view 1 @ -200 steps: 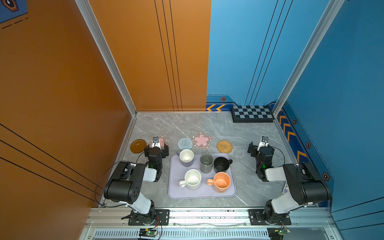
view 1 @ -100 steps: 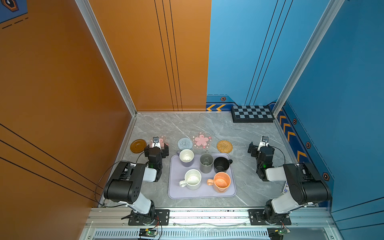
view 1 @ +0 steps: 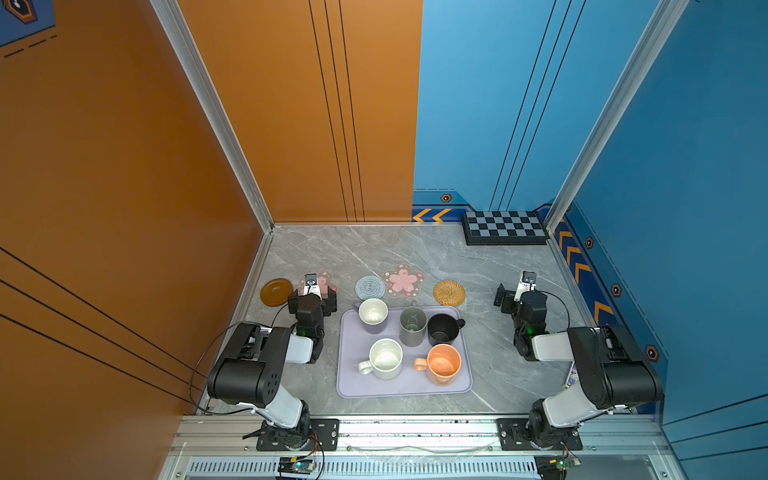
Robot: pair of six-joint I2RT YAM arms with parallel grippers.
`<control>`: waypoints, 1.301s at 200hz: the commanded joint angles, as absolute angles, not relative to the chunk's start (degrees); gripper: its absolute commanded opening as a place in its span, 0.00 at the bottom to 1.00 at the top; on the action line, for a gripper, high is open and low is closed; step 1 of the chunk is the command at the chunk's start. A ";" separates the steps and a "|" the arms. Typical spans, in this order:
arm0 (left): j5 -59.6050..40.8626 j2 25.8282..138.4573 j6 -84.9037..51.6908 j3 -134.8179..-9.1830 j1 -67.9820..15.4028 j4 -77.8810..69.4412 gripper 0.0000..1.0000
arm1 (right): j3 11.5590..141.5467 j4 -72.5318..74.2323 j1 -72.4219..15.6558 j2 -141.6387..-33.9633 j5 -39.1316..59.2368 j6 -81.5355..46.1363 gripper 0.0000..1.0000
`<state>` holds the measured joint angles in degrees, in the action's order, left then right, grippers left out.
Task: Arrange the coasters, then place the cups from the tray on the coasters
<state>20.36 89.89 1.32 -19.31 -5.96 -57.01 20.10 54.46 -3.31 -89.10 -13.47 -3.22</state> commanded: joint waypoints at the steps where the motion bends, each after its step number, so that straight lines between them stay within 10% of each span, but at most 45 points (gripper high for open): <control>1: 22.33 87.31 1.41 -19.85 -6.07 -55.99 0.98 | 20.83 53.09 -2.90 -88.59 -12.51 -3.63 1.00; 69: 24.21 69.80 3.59 -37.01 -11.67 -13.30 0.98 | 23.30 46.63 -1.42 -85.80 -11.95 -5.44 1.00; 114: 32.45 65.74 3.04 -39.66 -16.02 -10.75 0.98 | 31.51 27.90 -1.63 -78.58 -12.26 -5.27 1.00; 260: 13.57 61.98 -17.49 -52.47 -14.15 11.33 0.98 | 56.00 -1.38 -5.47 -68.69 -15.89 -11.06 1.00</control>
